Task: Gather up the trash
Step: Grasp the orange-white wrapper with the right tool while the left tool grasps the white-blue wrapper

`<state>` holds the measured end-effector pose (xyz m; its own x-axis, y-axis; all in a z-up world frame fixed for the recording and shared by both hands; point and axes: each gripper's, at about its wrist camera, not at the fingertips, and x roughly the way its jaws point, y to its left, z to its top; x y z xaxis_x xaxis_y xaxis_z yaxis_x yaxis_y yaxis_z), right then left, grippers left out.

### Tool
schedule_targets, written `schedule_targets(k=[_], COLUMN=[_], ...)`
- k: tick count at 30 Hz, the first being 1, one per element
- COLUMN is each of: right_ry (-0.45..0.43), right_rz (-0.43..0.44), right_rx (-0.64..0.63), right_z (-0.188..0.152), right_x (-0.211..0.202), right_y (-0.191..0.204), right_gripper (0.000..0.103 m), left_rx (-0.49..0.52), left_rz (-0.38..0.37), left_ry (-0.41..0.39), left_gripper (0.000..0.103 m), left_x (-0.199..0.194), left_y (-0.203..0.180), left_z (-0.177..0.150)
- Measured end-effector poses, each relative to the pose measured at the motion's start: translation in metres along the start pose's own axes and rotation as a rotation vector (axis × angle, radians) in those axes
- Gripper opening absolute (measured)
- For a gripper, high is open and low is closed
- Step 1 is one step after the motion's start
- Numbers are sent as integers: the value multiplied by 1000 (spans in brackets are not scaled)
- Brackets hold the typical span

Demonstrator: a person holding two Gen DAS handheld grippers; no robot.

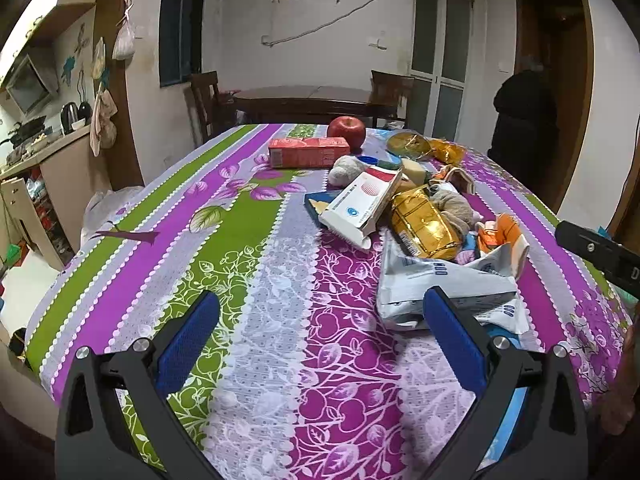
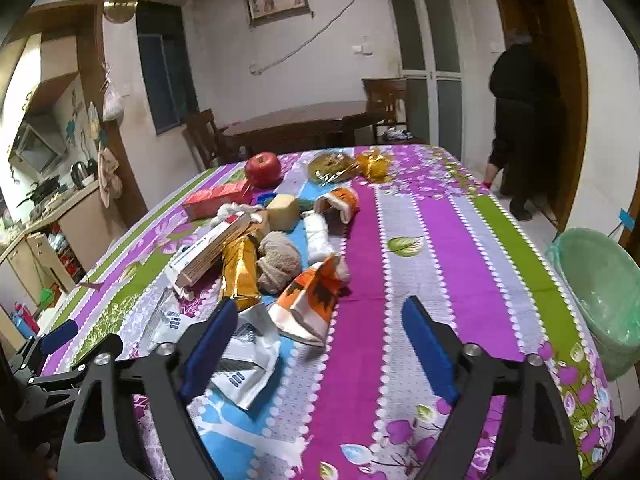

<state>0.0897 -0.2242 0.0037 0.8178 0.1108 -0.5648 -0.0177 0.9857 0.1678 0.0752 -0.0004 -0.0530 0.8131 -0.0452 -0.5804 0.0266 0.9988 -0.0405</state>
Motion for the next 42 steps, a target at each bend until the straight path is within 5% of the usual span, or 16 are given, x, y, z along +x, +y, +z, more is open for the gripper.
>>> schedule_targets(k=[8, 19, 23, 27, 32, 35, 38, 42], right_ry=[86, 174, 217, 205, 148, 112, 99, 82], right_rz=[-6, -46, -13, 28, 10, 4, 19, 20], right_rx=[-8, 18, 46, 107, 105, 106, 112, 106], right_z=[-2, -2, -3, -3, -2, -2, -4, -10], right_x=[32, 71, 84, 82, 59, 37, 19, -4], right_y=[13, 8, 3, -10, -17, -23, -29, -35], right_gripper=[50, 30, 9, 7, 7, 7, 7, 7], left_rx=[5, 9, 44, 144, 315, 501, 674, 782], left_rz=[-7, -15, -48, -150, -402, -574, -648, -706], left_ry=[3, 16, 12, 15, 75, 106, 126, 154], left_gripper=[98, 98, 98, 98, 98, 98, 98, 98], left_x=[6, 14, 14, 14, 21, 29, 42, 61], left_y=[6, 10, 8, 5, -3, -17, -33, -47], left_z=[1, 2, 6, 16, 36, 40, 39, 42])
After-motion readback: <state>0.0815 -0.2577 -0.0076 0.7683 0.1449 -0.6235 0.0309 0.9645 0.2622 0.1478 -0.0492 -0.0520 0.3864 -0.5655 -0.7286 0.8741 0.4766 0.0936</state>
